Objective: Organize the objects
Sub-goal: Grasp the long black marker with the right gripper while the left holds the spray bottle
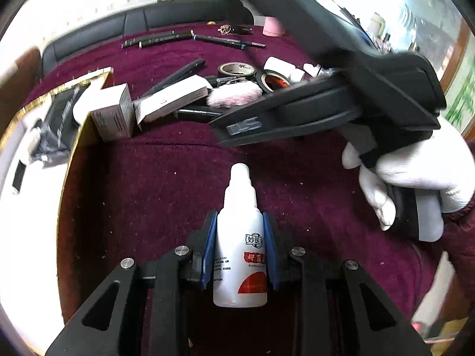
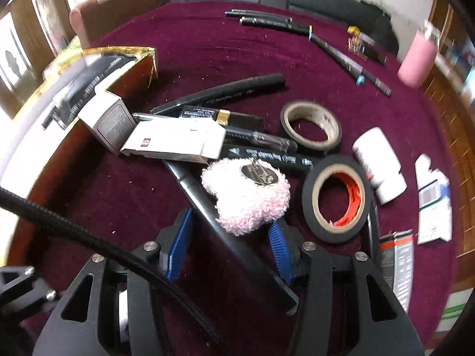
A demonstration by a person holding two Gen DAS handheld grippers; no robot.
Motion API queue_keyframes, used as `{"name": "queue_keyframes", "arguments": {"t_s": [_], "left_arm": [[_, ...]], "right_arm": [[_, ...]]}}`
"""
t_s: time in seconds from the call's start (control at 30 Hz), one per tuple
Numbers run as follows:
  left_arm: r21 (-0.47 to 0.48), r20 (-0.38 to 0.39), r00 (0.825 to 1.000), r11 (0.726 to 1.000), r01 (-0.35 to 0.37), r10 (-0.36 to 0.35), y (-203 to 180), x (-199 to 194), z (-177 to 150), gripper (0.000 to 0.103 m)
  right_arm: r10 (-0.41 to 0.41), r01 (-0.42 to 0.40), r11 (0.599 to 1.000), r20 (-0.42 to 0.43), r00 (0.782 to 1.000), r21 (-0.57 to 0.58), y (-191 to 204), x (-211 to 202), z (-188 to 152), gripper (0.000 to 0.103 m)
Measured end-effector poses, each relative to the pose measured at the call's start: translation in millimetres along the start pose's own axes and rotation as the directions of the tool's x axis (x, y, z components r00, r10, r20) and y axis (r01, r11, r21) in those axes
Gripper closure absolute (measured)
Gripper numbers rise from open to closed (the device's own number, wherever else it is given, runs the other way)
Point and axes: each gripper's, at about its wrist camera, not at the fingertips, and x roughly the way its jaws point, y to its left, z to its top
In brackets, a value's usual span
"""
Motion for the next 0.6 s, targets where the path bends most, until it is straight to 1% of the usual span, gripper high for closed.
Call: {"name": "queue_keyframes", "arguments": {"t_s": [0.03, 0.07, 0.13, 0.17, 0.3, 0.4, 0.6], "left_arm": [[0.025, 0.006, 1.0, 0.999, -0.024, 0.024, -5.1, 0.4, -1.1, 0.078], [0.04, 0.008, 0.999, 0.998, -0.038, 0.037, -8.2, 0.6, -1.9, 0.078], [0.036, 0.011, 1.0, 0.999, -0.021, 0.02, -8.4, -1.0, -3.3, 0.078], [0.02, 0.014, 1.0, 1.0, 0.0, -0.001, -5.6, -2.8, -4.1, 0.078], [-0.049, 0.018, 0.998, 0.997, 0.065, -0.064, 6.1, -7.7, -6.3, 0.078], [-0.074, 0.025, 0.996, 0.994, 0.082, -0.08, 10.1, -12.2, -10.3, 0.078], [-0.101, 0.049, 0.994, 0.989, 0.104, -0.1, 13.8, -25.1, -16.8, 0.078]], "right_arm": [[-0.006, 0.006, 1.0, -0.009, 1.0, -0.004, 1.4, -1.3, -0.1, 0.073], [-0.005, 0.005, 1.0, -0.017, 1.0, -0.005, 2.2, -2.7, -1.2, 0.076], [0.011, -0.011, 1.0, -0.031, 0.999, -0.001, 0.9, -6.2, -5.4, 0.088], [0.022, -0.022, 1.0, -0.034, 0.999, 0.008, -0.7, -7.5, -8.0, 0.091], [0.104, -0.1, 0.99, -0.034, 0.994, 0.102, -13.1, -13.4, -21.4, 0.091], [0.182, -0.178, 0.967, -0.009, 0.983, 0.182, -24.4, -19.4, -37.2, 0.091], [0.254, -0.256, 0.932, 0.039, 0.966, 0.256, -32.1, -34.8, -63.9, 0.091]]}}
